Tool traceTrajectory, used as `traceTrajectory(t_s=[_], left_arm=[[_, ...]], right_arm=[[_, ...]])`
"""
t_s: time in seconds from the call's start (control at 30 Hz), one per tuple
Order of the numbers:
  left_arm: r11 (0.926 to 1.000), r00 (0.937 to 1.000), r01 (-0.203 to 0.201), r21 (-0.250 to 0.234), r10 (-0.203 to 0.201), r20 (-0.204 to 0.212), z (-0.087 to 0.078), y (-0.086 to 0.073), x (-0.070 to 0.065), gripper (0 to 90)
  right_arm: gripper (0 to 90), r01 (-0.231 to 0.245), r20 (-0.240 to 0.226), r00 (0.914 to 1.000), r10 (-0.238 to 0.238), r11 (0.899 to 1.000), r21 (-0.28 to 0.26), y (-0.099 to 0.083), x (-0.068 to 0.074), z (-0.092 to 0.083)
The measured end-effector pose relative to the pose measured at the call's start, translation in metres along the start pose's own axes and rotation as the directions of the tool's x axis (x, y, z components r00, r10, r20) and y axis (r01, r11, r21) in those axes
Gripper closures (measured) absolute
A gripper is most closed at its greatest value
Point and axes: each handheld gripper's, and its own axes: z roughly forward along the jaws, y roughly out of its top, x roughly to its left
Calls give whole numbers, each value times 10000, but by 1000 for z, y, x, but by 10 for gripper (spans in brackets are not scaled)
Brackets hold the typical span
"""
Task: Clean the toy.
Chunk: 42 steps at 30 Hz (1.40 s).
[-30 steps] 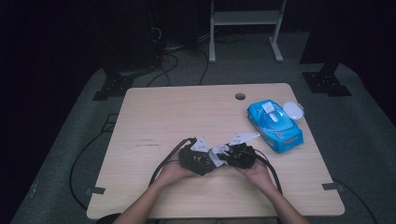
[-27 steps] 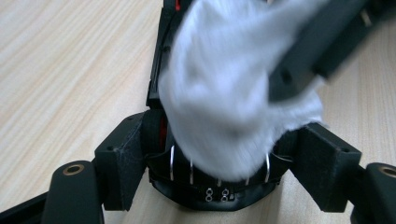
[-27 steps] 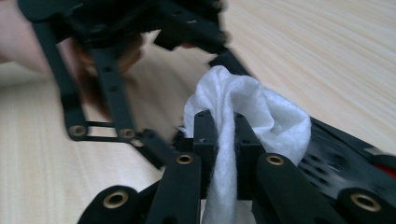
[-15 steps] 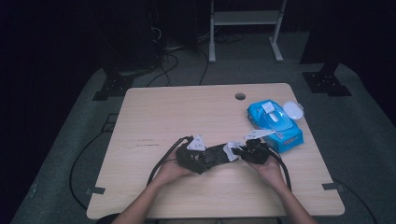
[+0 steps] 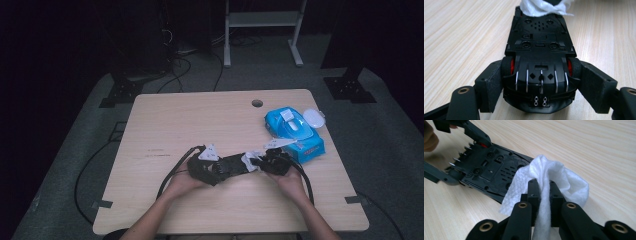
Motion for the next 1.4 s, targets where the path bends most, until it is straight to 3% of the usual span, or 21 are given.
traceTrajectory(t_s=[0.1,0.27,0.37,0.53,0.67,0.8,0.9,0.93,1.03,1.13,1.23,1.3,1.4], left_arm=[[9996,9997,240,173,-241,69,1,-2,2,234],[9993,9999,87,361,-90,62,3,-2,1,240],[9995,10000,18,307,-18,12,3,0,0,243],[9994,9999,-75,339,77,-70,5,1,-3,244],[9994,9999,-122,335,124,-70,5,0,-3,244],[9995,9999,-102,298,105,-71,5,0,-3,244],[9996,9999,-100,267,101,-29,4,1,-2,244],[9995,9999,-100,283,101,-30,4,1,-2,244],[9990,9998,-195,401,198,-72,5,1,-3,244],[9992,9999,-144,360,146,-60,6,0,-3,245],[9993,9998,-176,343,178,-58,5,0,-3,244],[9990,9998,-211,383,213,-33,4,-1,-2,244],[9995,9999,-143,266,143,-7,3,-1,-1,244]], right_arm=[[828,51,69,10000,-51,10000,2,0,2,1],[828,80,-89,9999,-81,9999,-63,3,6,0],[828,270,-544,9981,-278,9995,-150,8,18,5],[828,987,-1316,9861,-1017,9947,-297,22,52,20],[828,1258,-1444,9810,-1297,9914,-359,34,63,32],[829,1213,-1084,9863,-1241,9921,-320,41,56,37],[829,734,-780,9941,-753,9969,-269,42,46,37],[829,625,-869,9941,-648,9976,-292,42,47,37],[829,901,-1261,9875,-943,9952,-387,43,57,40],[829,1035,-1185,9873,-1062,9942,-295,44,59,42],[829,884,-796,9927,-902,9957,-268,43,49,40],[829,827,-252,9962,-828,9966,-45,41,38,36],[829,431,64,9990,-432,9991,15,34,21,30]])
